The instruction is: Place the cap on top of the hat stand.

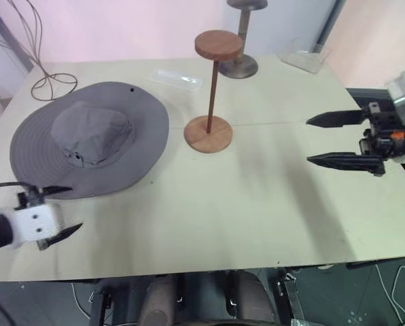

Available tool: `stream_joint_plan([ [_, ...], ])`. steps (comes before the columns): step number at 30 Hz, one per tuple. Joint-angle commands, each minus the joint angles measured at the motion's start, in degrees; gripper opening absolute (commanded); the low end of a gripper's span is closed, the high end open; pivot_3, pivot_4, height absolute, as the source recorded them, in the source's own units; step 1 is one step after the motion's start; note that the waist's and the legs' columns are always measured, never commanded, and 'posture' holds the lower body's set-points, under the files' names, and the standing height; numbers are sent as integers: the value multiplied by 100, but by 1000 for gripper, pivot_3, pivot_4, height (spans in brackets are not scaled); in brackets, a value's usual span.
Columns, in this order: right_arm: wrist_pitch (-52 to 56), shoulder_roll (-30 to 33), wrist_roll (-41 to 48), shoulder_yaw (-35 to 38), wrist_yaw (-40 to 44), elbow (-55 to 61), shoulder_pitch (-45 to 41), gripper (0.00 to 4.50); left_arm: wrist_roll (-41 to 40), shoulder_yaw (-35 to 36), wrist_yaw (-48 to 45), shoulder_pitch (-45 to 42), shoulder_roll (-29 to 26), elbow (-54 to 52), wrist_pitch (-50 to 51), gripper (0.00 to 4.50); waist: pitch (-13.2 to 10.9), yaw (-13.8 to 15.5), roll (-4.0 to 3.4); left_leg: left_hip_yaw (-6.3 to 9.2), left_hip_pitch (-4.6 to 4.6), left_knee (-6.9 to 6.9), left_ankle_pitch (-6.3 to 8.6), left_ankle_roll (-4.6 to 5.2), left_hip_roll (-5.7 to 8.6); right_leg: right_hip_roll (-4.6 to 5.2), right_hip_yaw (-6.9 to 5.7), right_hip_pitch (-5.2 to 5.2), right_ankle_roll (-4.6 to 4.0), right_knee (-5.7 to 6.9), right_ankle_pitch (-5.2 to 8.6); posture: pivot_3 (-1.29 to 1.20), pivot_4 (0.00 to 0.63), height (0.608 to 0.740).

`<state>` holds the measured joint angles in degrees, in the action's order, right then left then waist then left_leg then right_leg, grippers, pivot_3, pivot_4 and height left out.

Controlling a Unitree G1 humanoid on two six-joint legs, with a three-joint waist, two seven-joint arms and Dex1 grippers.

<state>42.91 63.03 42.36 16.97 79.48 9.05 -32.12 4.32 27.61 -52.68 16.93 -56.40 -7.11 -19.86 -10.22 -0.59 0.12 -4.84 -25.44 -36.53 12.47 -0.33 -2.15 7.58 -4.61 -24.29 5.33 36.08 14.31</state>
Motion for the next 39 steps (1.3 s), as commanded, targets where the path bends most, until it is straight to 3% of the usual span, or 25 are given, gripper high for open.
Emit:
stream_joint_plan([
  [1,282,126,412,374,-281,429,-37,4500,1241,-601,1223,-564,126,623,-884,4473,0,9,1,-1,0,-1,0,1,1,0,0,3,10,0,-5,0,150,740],
  [4,313,159,427,448,-436,567,58,4500,1901,-1023,2040,-1096,249,1146,-1031,4473,1,1,3,-7,-3,-4,-1,2,2,-1,0,5,15,4,-8,0,150,740],
  [15,715,368,1018,978,-937,872,52,4500,2880,-2275,3621,-2584,615,2661,-777,4473,5,57,2,-6,-2,-32,-1,4,-1,-6,-3,14,34,27,-19,0,150,740],
  [19,726,415,1109,1101,-1083,984,163,4500,2802,-2506,3799,-3006,714,3055,-701,3166,7,129,5,-6,-4,-53,1,7,-18,-17,-2,19,33,29,-19,0,150,740],
  [25,933,432,1274,1228,-1495,907,178,4500,2489,-2605,3688,-3356,608,3308,-721,142,7,136,5,-7,-6,-56,3,9,-22,-19,-2,19,33,28,-20,0,150,740],
  [30,642,434,1089,1269,-1607,955,235,4500,1957,-2477,3408,-3785,618,3211,-607,27,6,129,6,-8,-9,-58,3,10,-22,-21,-2,18,33,28,-20,0,150,740],
  [39,333,876,796,1621,-1488,346,149,4500,633,-2400,2589,-6206,1107,2881,579,27,2,256,20,-11,-42,-89,10,26,-2,-29,-7,16,63,20,-40,0,150,740],
])
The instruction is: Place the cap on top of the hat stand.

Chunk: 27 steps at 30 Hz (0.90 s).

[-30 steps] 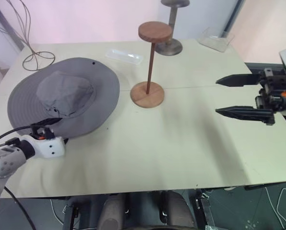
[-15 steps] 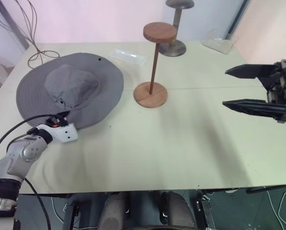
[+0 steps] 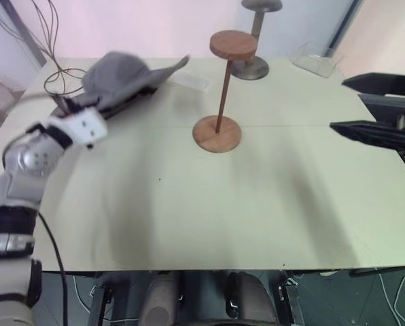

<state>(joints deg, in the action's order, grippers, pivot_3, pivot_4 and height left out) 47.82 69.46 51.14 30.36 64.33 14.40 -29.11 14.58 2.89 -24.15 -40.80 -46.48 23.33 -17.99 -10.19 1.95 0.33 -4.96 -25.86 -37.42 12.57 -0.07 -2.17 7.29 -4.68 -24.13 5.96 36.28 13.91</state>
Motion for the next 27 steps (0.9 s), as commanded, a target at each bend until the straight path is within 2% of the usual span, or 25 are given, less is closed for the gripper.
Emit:
stream_joint_plan([
  [1,-170,300,-93,306,29,-285,-206,4500,-441,1,-335,-842,248,-96,547,27,0,3,0,0,0,0,0,0,3,-1,0,0,1,0,0,0,150,740],
  [4,-205,408,-116,354,13,-421,-276,4500,-476,-158,-465,-1770,571,249,907,27,-3,14,5,3,0,-4,-2,-1,2,-8,0,2,3,3,-1,0,150,740],
  [8,-189,411,-144,524,-64,-364,-185,4500,-404,-441,-520,-3325,1188,1403,1277,27,-6,33,11,11,-12,-17,-2,0,1,-15,0,4,13,-4,-6,0,150,740],
  [11,-135,373,-168,735,-175,-233,-23,4500,-406,-505,-300,-4432,1694,2343,1018,27,-8,26,14,18,-44,-49,5,11,1,-17,-1,-7,19,-4,-9,0,150,740],
  [15,25,438,-183,1121,-215,-166,218,4500,-550,-593,-498,-5027,2135,2583,130,27,-9,16,15,14,-59,-61,8,16,2,-16,2,-15,32,-11,-15,0,150,740],
  [18,154,491,-283,1497,-214,-153,460,4500,-439,-754,-517,-4972,2260,2415,-524,27,-9,15,14,15,-57,-61,8,17,1,-16,2,-15,32,-8,-15,0,150,740],
  [22,420,483,-395,2058,-269,-15,806,4500,88,-1068,-166,-4150,2014,1832,-1590,27,1,-4,-3,12,-51,-61,9,17,-2,-16,8,-18,30,-4,-17,0,150,740],
  [24,541,445,-413,2292,-292,87,960,4500,432,-1130,210,-3698,1793,1542,-1966,27,3,-21,-6,10,-46,-60,9,18,-5,-17,12,-18,29,1,-17,0,150,740],
  [27,810,328,-429,2726,-386,238,1226,4500,1630,-1011,1614,-2665,1098,847,-3088,27,2,-92,-5,10,-46,-61,9,17,-12,-20,12,-19,24,1,-20,0,150,740],
])
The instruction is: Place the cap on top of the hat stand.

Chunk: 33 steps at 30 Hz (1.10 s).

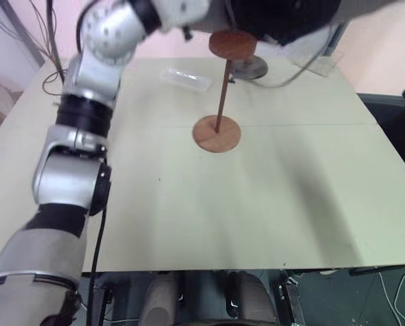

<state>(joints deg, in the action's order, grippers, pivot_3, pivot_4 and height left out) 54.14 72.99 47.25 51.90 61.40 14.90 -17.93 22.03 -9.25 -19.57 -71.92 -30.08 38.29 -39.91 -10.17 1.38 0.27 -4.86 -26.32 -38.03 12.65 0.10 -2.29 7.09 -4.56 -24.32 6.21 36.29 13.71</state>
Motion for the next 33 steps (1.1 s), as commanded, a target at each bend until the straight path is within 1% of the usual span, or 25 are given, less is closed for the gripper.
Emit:
stream_joint_plan([
  [1,245,-61,-54,692,-116,224,193,4500,1223,265,1612,718,-739,-804,-1080,27,-3,-60,5,1,-2,2,0,0,0,0,0,-1,0,-1,0,0,150,740],
  [3,350,-128,-44,865,-181,269,321,4500,1631,300,2230,1132,-1008,-873,-1181,27,-4,-56,7,2,-5,2,0,1,-1,-2,0,-1,0,-2,0,0,150,740],
  [7,382,-210,1,927,-299,274,401,4500,3136,-55,3883,1571,-1433,-1349,-1754,27,-4,-8,10,5,-8,-3,2,3,2,0,0,2,0,-4,-2,0,150,740],
  [10,296,-253,-24,810,-395,206,393,4500,4012,-423,4845,1618,-1520,-1518,-1779,27,-3,89,11,4,-8,-3,3,4,2,0,0,4,-1,-6,-2,0,150,740],
  [13,166,-317,-68,628,-466,103,399,4500,4746,-973,5500,1571,-1468,-1405,-1608,27,-2,93,12,3,-9,-5,3,5,3,0,0,4,0,-6,-2,0,150,740],
  [15,56,-364,-118,491,-472,103,460,4500,5039,-1289,5764,1511,-1370,-1127,-1408,27,-2,91,12,1,-8,-5,3,5,3,0,0,4,0,-6,-2,0,150,740],
  [18,-108,-412,-218,319,-476,128,543,4500,5213,-1617,5981,1378,-1278,-666,-1167,27,-2,84,12,0,-8,-5,3,5,3,-1,0,3,0,-4,-2,0,150,740],
  [20,-176,-439,-203,163,-551,89,492,4500,5171,-1767,6016,1298,-1187,-247,-1038,27,-2,77,12,-1,-8,-5,3,5,3,-1,0,2,1,-4,-2,0,150,740],
  [24,-258,-494,-184,9,-578,81,517,4500,5182,-2113,6179,1255,-1071,266,-949,27,-2,80,12,0,-7,-5,3,5,2,-1,0,2,1,-3,-2,0,150,740],
  [27,-300,-501,-209,-40,-542,113,604,4500,5153,-2302,6245,1276,-1104,334,-1000,27,-2,94,13,0,-8,-6,3,5,2,-1,0,2,1,-3,-2,0,150,740],
  [32,-306,-436,-202,24,-435,113,712,4500,4732,-2260,6111,1360,-1269,252,-1281,27,-2,82,13,1,-9,-8,3,5,2,-1,0,2,1,-3,-2,0,150,740],
  [33,-326,-425,-229,25,-419,85,728,4500,4645,-2238,6069,1379,-1307,206,-1346,294,-2,79,13,1,-8,-8,3,5,1,-1,0,2,1,-2,-2,0,150,740],
])
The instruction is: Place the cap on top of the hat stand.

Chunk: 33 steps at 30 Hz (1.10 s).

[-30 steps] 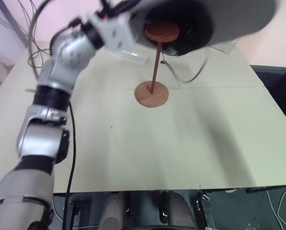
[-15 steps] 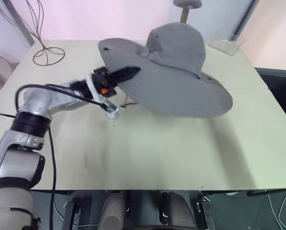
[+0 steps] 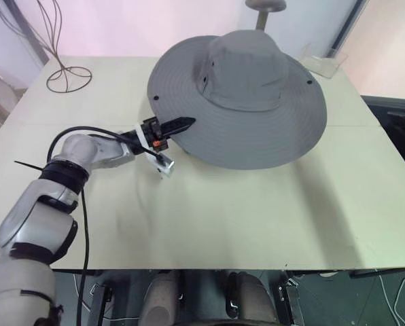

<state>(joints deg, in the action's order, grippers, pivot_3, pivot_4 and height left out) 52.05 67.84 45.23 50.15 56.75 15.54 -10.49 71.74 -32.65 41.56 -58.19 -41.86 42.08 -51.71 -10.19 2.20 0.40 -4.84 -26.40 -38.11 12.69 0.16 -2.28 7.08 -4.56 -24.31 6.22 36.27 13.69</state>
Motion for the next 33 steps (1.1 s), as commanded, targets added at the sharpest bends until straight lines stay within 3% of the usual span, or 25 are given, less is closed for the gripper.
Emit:
stream_joint_plan([
  [1,-136,97,-51,199,58,0,0,4500,-433,118,-111,15,-162,-194,-252,604,0,-5,0,0,1,0,0,0,0,0,0,0,0,0,0,0,150,740],
  [3,-173,105,-87,190,80,-29,27,4500,-596,145,-219,33,-217,-237,-364,1416,0,-3,0,-1,0,0,0,0,0,0,0,0,0,0,0,0,150,740],
  [9,-308,142,-160,49,138,-133,-27,4500,-1043,273,-599,191,-459,-449,-643,4464,0,-3,0,-1,0,0,0,0,0,0,0,0,0,0,0,0,150,740],
  [14,-472,218,-221,-159,200,-335,-145,4500,-1428,497,-1008,611,-709,-676,-642,4464,1,-8,-1,-1,1,0,0,0,0,0,0,0,0,0,0,0,150,740],
  [17,-585,279,-292,-292,317,-458,-165,4500,-2088,843,-1464,1045,-940,-802,-632,4464,1,-25,-1,-2,2,0,0,0,-1,0,0,0,0,1,0,0,150,740],
  [21,-782,347,-457,-443,576,-681,-103,4500,-4322,924,-3194,1737,-1379,-832,-1053,4464,2,-33,-4,-3,4,0,0,0,-5,0,0,-1,0,5,0,0,150,740],
  [23,-899,379,-552,-523,688,-831,-91,4500,-5753,926,-4418,2214,-1634,-1152,-606,4464,3,-63,-6,-5,6,0,0,-1,-9,0,0,0,-1,5,0,0,150,740],
  [25,-996,435,-629,-600,811,-996,-90,4500,-7405,1057,-5973,2748,-1872,-1673,509,4464,5,-78,-11,-4,6,0,0,-1,-13,0,0,0,-2,5,0,0,150,740],
  [28,-1150,569,-738,-724,1084,-1261,-116,4500,-9838,1712,-8118,3195,-2176,-2563,3077,4464,4,-118,-12,-1,6,-1,0,-2,-24,0,0,0,-4,7,0,0,150,740],
  [30,-1199,677,-751,-837,1244,-1450,-199,4500,-11035,2214,-9115,3026,-2363,-2860,4795,4464,4,-143,-11,1,5,-1,-1,-4,-24,-1,-1,0,-4,9,0,0,150,740],
  [33,-1230,850,-730,-1101,1459,-1762,-396,4500,-12146,2746,-10504,2531,-2747,-2923,6853,4464,4,-174,-11,0,6,-4,-2,-4,-18,-10,-1,1,-3,9,0,0,150,740],
])
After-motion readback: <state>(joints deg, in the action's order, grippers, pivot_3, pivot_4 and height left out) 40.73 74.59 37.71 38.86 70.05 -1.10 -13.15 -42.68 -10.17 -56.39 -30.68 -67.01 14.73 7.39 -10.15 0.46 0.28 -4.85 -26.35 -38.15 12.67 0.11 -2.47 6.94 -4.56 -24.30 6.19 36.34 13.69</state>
